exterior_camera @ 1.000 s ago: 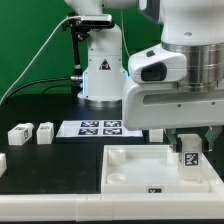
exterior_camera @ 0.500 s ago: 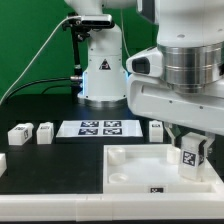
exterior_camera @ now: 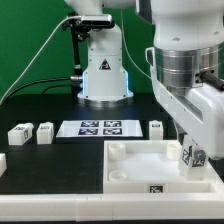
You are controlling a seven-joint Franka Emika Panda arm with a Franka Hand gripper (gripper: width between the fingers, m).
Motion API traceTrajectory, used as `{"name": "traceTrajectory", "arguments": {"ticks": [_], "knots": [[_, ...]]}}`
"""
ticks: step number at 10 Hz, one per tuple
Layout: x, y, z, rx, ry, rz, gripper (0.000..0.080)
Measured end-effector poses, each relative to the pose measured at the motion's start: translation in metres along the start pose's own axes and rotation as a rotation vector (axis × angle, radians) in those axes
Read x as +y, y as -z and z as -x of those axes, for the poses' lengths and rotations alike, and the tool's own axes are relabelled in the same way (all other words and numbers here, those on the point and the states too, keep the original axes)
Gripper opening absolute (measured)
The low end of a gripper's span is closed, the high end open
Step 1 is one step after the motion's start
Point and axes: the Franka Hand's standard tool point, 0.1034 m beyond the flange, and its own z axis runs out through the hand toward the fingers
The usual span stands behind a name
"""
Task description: Assemble one leg
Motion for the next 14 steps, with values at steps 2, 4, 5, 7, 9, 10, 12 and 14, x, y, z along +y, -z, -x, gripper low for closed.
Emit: {"name": "traceTrajectory", "arguments": {"ticks": [2, 4, 5, 7, 9, 10, 12, 14], "knots": [[0.0, 0.0, 0.001, 0.0, 0.053, 0.0, 0.0294], [0.0, -0.002, 0.008, 0.002, 0.259, 0.004, 0.06], [0.001, -0.002, 0.007, 0.003, 0.389, 0.008, 0.06], [-0.001, 0.002, 0.012, 0.054, 0.812, 0.032, 0.0647], [-0.005, 0.004, 0.019, 0.138, 1.161, 0.069, 0.0649], [-0.006, 0.005, 0.019, 0.171, 1.344, 0.063, 0.0649], [0.001, 0.006, 0.005, 0.174, 1.549, 0.074, 0.0649], [0.002, 0.005, -0.003, 0.151, 1.586, 0.096, 0.0649]]}}
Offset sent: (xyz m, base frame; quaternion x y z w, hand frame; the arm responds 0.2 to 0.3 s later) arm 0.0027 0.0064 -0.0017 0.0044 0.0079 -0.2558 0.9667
